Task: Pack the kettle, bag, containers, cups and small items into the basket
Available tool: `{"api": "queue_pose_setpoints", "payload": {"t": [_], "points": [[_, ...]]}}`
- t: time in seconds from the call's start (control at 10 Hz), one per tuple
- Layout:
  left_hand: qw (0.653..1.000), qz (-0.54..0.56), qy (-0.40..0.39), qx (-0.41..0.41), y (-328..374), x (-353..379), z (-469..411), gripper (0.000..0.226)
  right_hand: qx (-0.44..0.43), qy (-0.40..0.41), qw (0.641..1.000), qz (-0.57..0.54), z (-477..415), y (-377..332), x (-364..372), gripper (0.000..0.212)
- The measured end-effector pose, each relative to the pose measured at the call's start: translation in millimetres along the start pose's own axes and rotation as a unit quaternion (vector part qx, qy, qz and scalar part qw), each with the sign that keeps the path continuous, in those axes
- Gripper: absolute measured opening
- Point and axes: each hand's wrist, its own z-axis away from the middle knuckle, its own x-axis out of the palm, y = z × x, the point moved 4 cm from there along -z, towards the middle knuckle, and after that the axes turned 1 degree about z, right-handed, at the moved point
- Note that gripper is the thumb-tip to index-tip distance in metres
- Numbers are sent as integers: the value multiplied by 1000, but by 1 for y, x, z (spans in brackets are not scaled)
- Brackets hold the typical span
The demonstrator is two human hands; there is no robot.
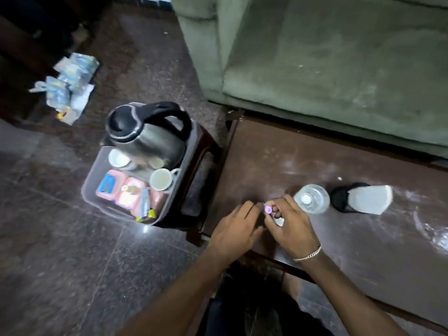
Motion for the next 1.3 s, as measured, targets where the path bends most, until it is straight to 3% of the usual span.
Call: {"api": "queue_pose_setpoints", "payload": {"t": [0.3,0.5,0.7,0.9,1.0,1.2,1.3], "points": [[976,23,170,-136,-111,-102,57,28,-122,-76,987,-72,-64,-145,90,17],[943,2,267,-198,-174,-144,97,30,-175,-123,973,-90,-92,-222,150,22],[914,-21,255,-314,-229,-147,129,29,-180,-209,961,-32,-96,-258,216,24],[914,-41,232,-329,-261,-144,129,8,-152,-230,961,24,-102,-265,255,14],[907,-45,204,-365,-271,-139,126,8,-130,-230,964,42,-104,-263,264,12],[910,-55,174,-373,-280,-134,122,14,-132,-218,967,30,-106,-264,264,11],[914,-63,227,-330,-274,-136,123,17,-139,-192,971,19,-104,-255,260,21]]}}
